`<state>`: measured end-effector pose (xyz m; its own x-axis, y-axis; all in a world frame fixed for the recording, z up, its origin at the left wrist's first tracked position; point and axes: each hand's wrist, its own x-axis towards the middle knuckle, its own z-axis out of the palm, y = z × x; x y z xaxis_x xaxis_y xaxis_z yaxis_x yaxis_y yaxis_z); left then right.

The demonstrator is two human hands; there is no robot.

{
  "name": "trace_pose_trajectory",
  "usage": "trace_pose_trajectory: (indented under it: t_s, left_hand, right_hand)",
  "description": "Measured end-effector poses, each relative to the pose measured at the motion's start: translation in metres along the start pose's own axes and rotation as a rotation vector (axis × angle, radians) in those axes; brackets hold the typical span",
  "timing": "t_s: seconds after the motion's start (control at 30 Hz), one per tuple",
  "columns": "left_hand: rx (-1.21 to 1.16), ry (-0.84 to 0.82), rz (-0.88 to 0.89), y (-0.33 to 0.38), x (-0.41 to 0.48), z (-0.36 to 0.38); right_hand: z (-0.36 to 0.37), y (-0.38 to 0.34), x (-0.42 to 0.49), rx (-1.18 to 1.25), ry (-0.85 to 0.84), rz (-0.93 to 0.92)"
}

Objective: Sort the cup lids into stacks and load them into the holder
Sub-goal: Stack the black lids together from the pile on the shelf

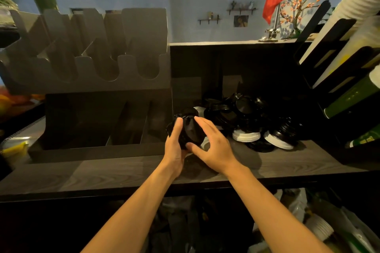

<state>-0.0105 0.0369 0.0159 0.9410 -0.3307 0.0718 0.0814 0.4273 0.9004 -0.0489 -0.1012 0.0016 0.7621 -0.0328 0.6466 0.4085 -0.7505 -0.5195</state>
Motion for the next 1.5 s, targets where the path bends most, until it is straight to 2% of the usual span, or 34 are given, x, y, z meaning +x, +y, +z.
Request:
trace_pose_trajectory:
  t_s: [0.1,0.23,0.4,0.57,0.8,0.97,1.07,1.13,1.23,1.33,1.5]
  left_hand:
    - [0.012,-0.007,-0.023,0.001,-0.004,0.001]
    - [0.109,-0.042,0.021,-0.002,-0.004,0.004]
    - [0.071,-0.049,0.003,-0.003,0.0,-0.003]
    - [0.046,-0.082,-0.014,-0.006,0.002,-0.004]
    - [0.068,-0.026,-0.016,-0.008,0.004,-0.006]
    - [0.127,-0.099,-0.003,-0.005,0.002,-0.003]
    - [0.166,-0.016,0.06,-0.004,0.001,0.0]
    - [0.154,0.038,0.097,-0.004,0.003,-0.004]
    - [0.229,-0.024,0.113,-0.005,0.003,-0.006]
    - [0.25,-0.075,0.108,-0.008,0.003,-0.003]
    - [0.242,-0.005,0.162,-0.009,0.005,-0.002]
  right_hand:
    - [0.003,-0.002,-0.003,-0.125,-0.026,-0.082]
    - [0.0,0.0,-0.001,-0.015,-0.018,-0.028]
    - [-0.002,0.0,-0.005,-0.104,-0.03,-0.113]
    - [-0.004,0.001,-0.007,-0.115,-0.012,-0.09]
    - [-0.004,0.001,-0.007,-0.023,-0.056,-0.058]
    - [-0.002,0.001,-0.005,-0.058,0.121,-0.094]
    - [-0.003,-0.001,-0.005,-0.03,0.158,-0.045]
    - [-0.008,-0.003,-0.007,0.138,0.121,0.039]
    - [-0.013,0.003,-0.007,0.319,0.144,0.188]
    - [-0.014,0.006,-0.006,0.313,0.183,0.259]
    - [-0.011,0.004,-0.004,0.214,0.231,0.276]
